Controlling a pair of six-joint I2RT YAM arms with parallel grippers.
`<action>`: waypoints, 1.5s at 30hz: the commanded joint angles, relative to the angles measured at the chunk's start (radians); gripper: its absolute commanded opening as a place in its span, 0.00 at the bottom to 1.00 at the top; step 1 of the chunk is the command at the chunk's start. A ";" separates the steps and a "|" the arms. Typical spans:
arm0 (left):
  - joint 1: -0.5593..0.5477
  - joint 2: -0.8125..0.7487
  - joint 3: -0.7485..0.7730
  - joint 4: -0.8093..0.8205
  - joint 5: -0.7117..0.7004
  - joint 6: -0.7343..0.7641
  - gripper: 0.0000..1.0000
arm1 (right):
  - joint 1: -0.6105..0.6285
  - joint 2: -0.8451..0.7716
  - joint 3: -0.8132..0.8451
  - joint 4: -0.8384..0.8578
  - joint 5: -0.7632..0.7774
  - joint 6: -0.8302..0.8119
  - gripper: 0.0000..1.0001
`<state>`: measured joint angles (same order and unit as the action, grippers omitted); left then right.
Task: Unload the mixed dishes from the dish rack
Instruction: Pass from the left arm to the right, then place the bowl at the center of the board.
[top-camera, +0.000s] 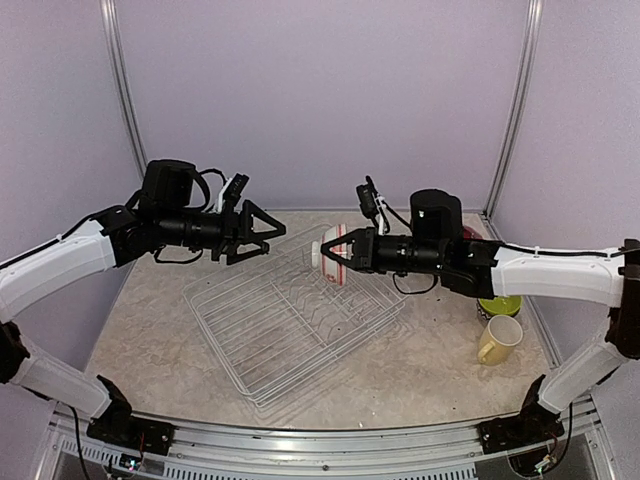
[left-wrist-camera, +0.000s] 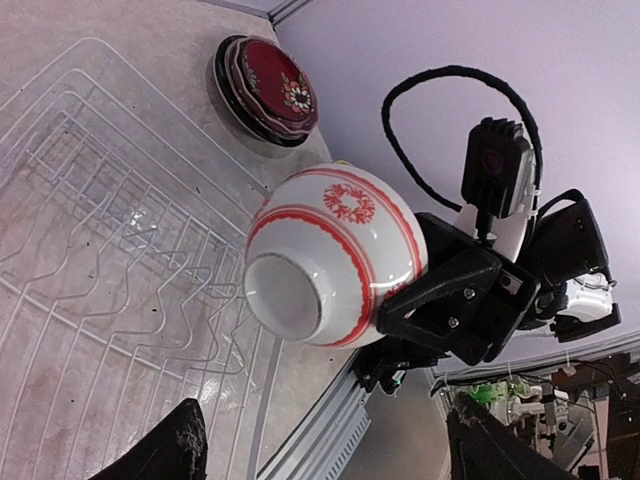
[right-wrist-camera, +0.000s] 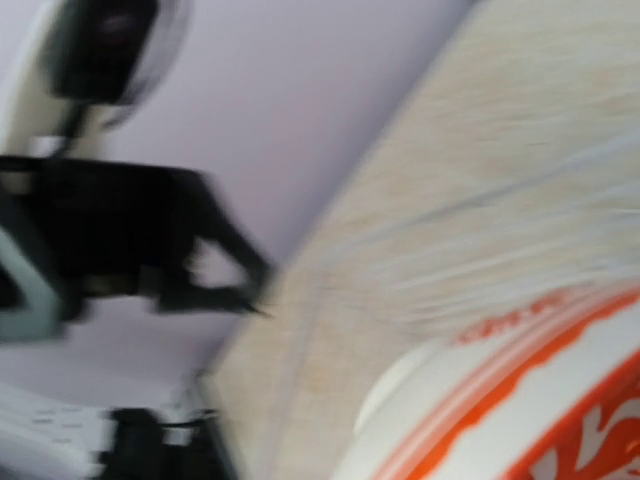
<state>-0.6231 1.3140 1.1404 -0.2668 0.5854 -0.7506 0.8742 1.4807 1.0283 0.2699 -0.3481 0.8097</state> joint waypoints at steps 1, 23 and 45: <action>0.005 -0.063 -0.002 -0.083 -0.087 0.096 0.85 | 0.007 -0.160 0.009 -0.396 0.284 -0.175 0.00; 0.010 -0.188 -0.008 -0.201 -0.294 0.200 0.96 | -0.058 -0.281 -0.256 -0.893 0.655 -0.021 0.00; 0.010 -0.505 -0.089 -0.260 -0.628 0.181 0.99 | -0.081 -0.273 -0.138 -0.942 0.749 -0.157 0.84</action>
<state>-0.6201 0.8776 1.0489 -0.5060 0.0692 -0.5964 0.8009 1.3174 0.7933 -0.6270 0.3244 0.7269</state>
